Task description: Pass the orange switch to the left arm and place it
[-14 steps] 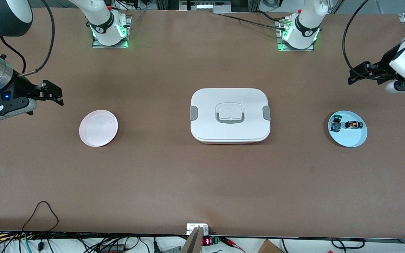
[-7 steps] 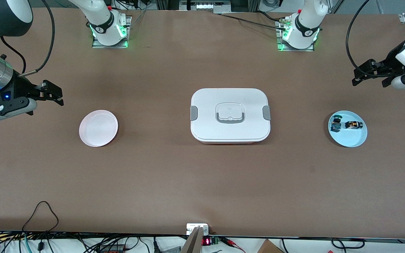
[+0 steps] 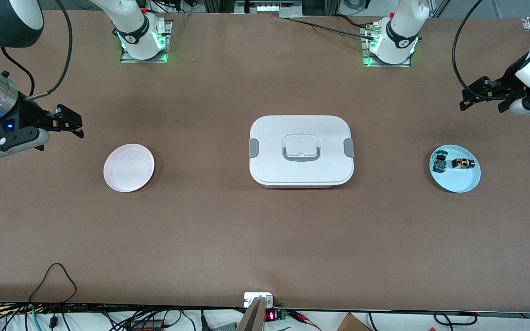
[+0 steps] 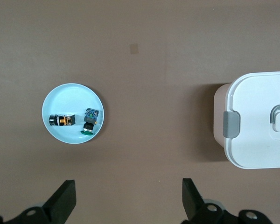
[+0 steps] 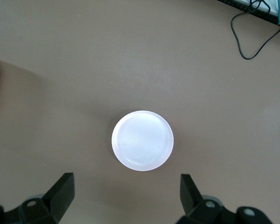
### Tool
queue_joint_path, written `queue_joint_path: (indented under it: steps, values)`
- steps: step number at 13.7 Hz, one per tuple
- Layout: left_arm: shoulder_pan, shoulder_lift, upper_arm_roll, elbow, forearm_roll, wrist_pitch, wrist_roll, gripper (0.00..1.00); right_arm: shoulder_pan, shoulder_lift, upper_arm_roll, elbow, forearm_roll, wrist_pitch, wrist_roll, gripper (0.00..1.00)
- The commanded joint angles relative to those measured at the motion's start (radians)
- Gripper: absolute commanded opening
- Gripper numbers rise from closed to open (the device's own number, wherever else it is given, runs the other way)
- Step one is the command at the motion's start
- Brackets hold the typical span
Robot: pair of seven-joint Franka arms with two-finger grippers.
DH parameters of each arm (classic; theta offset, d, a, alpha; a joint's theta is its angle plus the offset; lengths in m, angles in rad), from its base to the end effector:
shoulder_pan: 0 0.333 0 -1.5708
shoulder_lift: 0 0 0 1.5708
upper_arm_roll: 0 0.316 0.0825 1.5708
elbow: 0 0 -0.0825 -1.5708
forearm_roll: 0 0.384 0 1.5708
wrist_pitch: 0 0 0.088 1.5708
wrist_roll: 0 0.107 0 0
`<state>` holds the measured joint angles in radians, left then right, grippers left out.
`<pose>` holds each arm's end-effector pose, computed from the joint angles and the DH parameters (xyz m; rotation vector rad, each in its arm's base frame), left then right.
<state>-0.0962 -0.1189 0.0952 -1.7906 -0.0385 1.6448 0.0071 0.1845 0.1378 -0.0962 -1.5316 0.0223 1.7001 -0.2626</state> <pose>0.5200 -0.0018 0.5904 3.0916 -0.0086 -0.0422 0.6036 0.0593 0.5751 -3.0872 -0.5450 -0.0502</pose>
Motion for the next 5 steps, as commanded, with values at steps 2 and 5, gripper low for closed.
queue_joint_path:
  steps: [2,5]
  values:
    - [0.007,-0.038,-0.009,-0.023,0.019,-0.014,-0.013,1.00,0.001,-0.004,0.003,0.004,0.011,-0.013,0.005,1.00]
    - [0.009,-0.039,-0.006,-0.018,0.019,-0.016,-0.010,1.00,-0.002,-0.004,0.003,0.004,0.010,-0.013,0.005,1.00]
